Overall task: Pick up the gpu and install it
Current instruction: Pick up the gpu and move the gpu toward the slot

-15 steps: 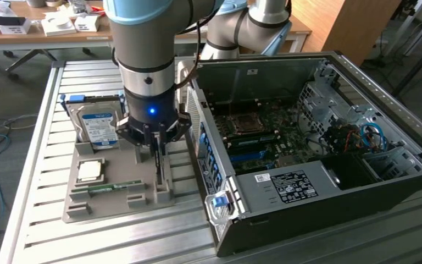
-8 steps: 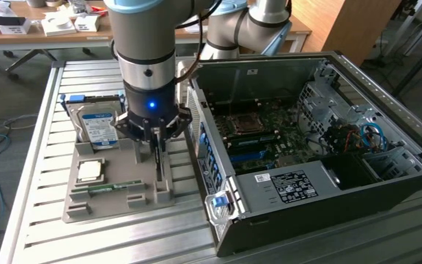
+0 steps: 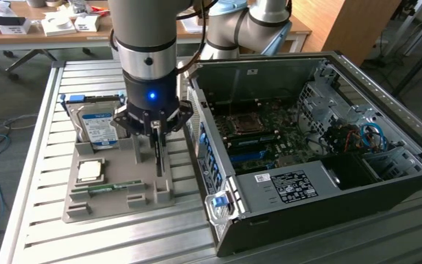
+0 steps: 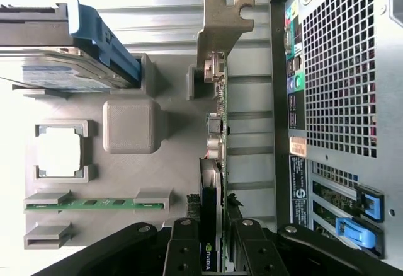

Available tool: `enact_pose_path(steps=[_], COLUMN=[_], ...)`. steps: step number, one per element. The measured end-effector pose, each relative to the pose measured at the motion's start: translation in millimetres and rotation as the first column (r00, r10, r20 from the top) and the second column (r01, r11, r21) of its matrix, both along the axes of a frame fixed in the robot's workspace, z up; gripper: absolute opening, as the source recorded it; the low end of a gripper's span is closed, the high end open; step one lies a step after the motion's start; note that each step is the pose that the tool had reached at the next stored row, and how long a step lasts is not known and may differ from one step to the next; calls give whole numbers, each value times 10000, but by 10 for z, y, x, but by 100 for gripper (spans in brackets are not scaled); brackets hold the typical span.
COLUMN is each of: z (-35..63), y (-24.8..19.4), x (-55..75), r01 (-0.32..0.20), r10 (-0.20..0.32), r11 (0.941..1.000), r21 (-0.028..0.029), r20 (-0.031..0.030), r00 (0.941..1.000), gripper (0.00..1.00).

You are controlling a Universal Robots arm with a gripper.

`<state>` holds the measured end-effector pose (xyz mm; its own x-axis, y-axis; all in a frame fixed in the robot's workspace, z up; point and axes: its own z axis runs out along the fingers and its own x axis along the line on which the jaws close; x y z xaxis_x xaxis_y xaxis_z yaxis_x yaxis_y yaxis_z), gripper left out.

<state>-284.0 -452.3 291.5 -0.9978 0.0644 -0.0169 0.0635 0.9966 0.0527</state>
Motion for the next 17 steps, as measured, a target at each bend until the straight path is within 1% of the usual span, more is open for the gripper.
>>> enact_pose_path(steps=[11,17], z=[233,411], y=[0,0], x=[25,36], r01=[0,0], r10=[0,0], r11=[10000,10000], r21=[0,0], r20=[-60,-88], r00=[10000,10000], gripper=[26,26])
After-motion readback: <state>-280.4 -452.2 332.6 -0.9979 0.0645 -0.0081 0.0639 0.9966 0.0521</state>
